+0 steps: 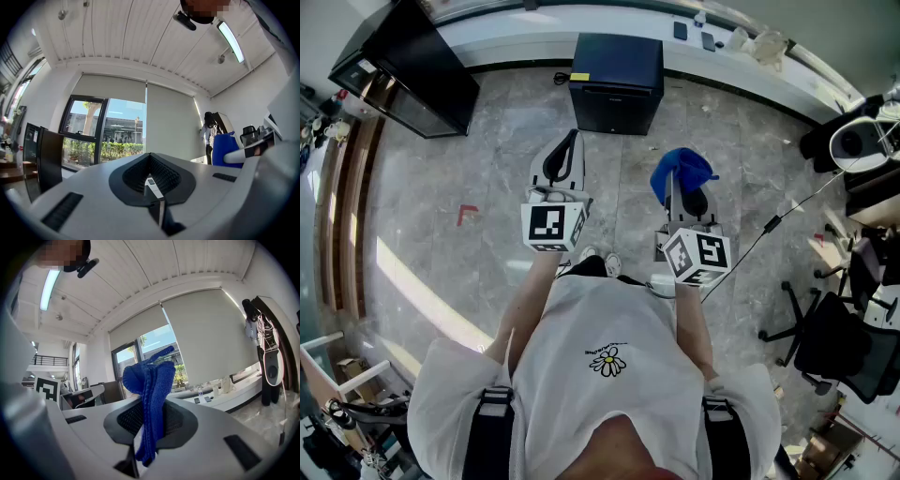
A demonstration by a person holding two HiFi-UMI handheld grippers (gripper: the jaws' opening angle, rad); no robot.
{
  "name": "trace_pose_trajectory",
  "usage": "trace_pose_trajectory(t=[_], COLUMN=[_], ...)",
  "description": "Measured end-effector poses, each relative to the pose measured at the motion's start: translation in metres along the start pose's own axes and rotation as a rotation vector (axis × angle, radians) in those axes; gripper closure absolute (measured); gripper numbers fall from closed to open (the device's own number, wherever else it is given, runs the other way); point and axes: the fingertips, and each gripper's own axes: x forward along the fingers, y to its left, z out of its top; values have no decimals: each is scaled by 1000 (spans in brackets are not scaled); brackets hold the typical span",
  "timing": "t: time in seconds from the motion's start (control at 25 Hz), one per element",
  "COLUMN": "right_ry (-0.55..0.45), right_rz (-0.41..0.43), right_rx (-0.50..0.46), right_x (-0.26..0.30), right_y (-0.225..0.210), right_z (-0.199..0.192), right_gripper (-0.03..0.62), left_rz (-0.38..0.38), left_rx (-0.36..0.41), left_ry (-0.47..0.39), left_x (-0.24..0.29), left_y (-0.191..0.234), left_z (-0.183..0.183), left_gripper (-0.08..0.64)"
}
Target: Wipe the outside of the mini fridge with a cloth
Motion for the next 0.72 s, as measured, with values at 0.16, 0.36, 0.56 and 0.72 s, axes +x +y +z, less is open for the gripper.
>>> trace_pose_trajectory(t=[0.16, 0.36, 0.56, 0.72], right_ry=[29, 50, 56, 42], right_rz=[7, 25, 8, 18], right_rx=[3, 1, 4, -43], right_x=[12, 32, 93, 184], right_y=[-18, -24, -52, -68], right_z=[-9, -19, -21, -17], right_gripper=[517, 517, 517, 517], left_rz=[21, 47, 36, 39], left_rx=[10, 16, 27, 12], left_ry=[-5, 24, 4, -7], left_x=[10, 30, 92, 174], left_y=[1, 20, 40, 84], left_z=[-6, -23, -38, -63], left_gripper=[555, 555, 555, 555])
